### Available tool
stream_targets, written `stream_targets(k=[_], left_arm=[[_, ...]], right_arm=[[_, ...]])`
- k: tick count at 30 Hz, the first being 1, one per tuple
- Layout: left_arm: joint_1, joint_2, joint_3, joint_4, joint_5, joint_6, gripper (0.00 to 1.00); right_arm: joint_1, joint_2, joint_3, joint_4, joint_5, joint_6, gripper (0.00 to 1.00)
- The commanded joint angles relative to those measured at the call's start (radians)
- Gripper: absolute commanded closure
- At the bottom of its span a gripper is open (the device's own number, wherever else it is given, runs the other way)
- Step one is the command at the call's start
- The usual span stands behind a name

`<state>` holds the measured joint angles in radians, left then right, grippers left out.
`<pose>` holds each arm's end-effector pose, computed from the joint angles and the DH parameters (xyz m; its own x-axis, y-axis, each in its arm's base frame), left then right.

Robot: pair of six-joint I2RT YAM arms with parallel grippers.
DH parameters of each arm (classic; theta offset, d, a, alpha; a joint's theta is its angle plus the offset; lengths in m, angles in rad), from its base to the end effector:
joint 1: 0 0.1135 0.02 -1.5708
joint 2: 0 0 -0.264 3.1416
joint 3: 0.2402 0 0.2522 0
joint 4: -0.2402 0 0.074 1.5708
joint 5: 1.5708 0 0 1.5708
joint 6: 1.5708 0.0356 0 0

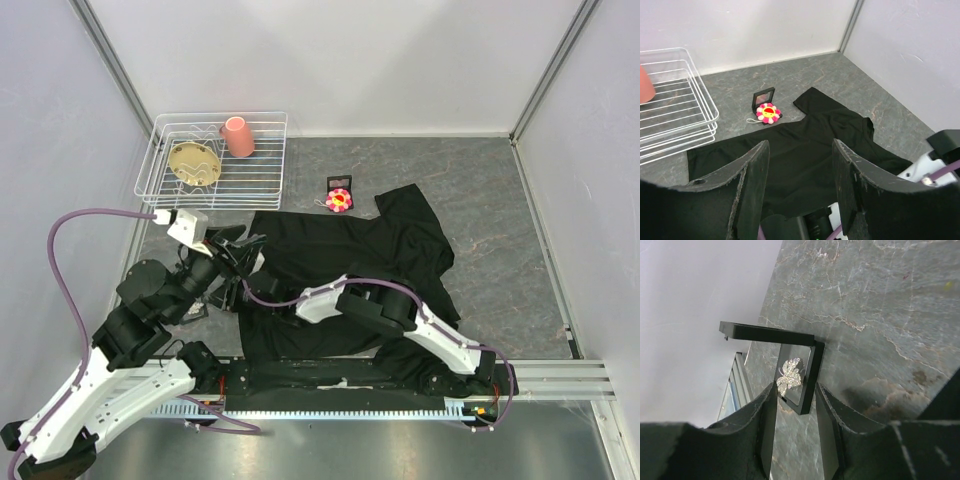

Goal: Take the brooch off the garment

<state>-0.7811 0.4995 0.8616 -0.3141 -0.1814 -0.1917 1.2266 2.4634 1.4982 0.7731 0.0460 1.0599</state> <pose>0.0791 -0.0693 0.3881 -0.0741 -0.1904 -0.9789 0.5607 0.8038 -0.1988 0.1777 0.4907 0.0910 -0.8385 0.2432 -0.4876 -0.3961 0.3424 0.8520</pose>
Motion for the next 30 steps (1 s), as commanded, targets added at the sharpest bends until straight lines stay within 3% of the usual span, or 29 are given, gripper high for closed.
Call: stream_targets(k=[1,4,7,11,13,16,21,25,30], left_arm=[[-0.001,-0.019,0.043,-0.028,-0.11,-0.08,0.4],[-0.001,-0.021,0.056,-0.066,-0.155,-0.118,0.38],[-0.001,-0.026,0.059,-0.094,-0.152,-0.191,0.37],[0.0,-0.047,0.039,-0.118,-0.139,-0.279,0.34],[-0.001,-0.071,0.039,-0.125,-0.139,-0.299,0.33],[-0.001,-0.114,0.039,-0.126,-0.156,-0.287,0.32],[-0.001,-0.17,0.048,-0.122,-0.179,-0.267,0.31],[-0.001,-0.162,0.068,-0.125,-0.139,-0.239,0.3],[-0.001,-0.124,0.131,-0.117,-0.093,-0.233,0.29]], right_arm=[[0.007,-0.179,-0.064,-0.043,0.063,-0.083,0.56],[0.011,-0.285,-0.118,-0.133,0.092,-0.132,0.55],[0.013,-0.4,-0.13,-0.358,0.149,-0.214,0.55],[0.014,-0.543,-0.139,-0.821,0.296,-0.352,0.55],[0.014,-0.664,-0.208,-0.911,0.36,-0.394,0.56],[0.013,-0.871,-0.442,-1.006,0.492,-0.446,0.56],[0.014,-1.28,-0.615,-1.297,0.727,-0.439,0.55],[0.011,-1.552,-0.548,-1.582,0.811,-0.426,0.5],[0.011,-1.803,-0.389,-1.618,0.818,-0.449,0.39]])
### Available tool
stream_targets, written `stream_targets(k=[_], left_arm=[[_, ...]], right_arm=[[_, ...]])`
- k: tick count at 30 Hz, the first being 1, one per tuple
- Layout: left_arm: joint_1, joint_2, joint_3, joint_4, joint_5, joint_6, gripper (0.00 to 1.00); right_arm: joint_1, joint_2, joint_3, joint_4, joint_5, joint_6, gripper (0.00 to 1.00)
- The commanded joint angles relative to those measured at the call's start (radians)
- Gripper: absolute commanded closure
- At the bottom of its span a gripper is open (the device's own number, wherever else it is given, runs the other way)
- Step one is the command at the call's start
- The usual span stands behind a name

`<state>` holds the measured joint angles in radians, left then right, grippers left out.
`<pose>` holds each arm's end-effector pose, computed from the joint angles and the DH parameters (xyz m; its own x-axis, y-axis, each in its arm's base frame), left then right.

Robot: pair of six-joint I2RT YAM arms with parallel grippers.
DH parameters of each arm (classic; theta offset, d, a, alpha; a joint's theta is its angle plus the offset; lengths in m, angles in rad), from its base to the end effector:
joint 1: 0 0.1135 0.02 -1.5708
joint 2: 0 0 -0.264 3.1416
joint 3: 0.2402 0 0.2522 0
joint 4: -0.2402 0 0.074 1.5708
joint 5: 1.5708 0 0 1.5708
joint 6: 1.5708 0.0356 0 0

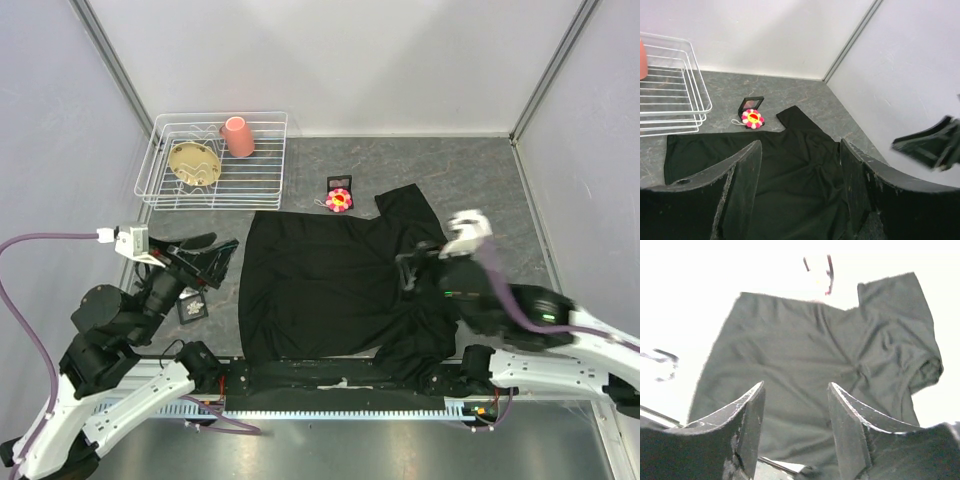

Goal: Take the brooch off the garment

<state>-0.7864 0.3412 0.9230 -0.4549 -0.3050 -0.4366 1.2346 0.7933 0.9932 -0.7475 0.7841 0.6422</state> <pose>0.0429 -0.0278 0.4002 -0.1155 -0.4553 -0.8828 0.4589 0.7638 -0.4539 0.0725 0.1311 0.3574 -0.4187 0.0872 -0.9039 -0.2731 0.9372 0.2170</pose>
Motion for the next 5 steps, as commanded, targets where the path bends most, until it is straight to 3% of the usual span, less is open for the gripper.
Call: stream_targets(k=[1,4,5], left_arm=[[0.004,0.038,0.074,0.03,0.052,0.012,0.29],[0.004,0.062,0.082,0.062,0.101,0.012,0.29],[0.004,0.068,0.088,0.071,0.115,0.013,0.28]], right_arm=[[0.003,-0.155,0.133,-0.066,0.069,-0.083,0.28],[0.003,-0.189,0.174,-0.059,0.099,-0.147,0.22],[0.003,-0.184,0.2,-0.073,0.169,-0.141,0.09]])
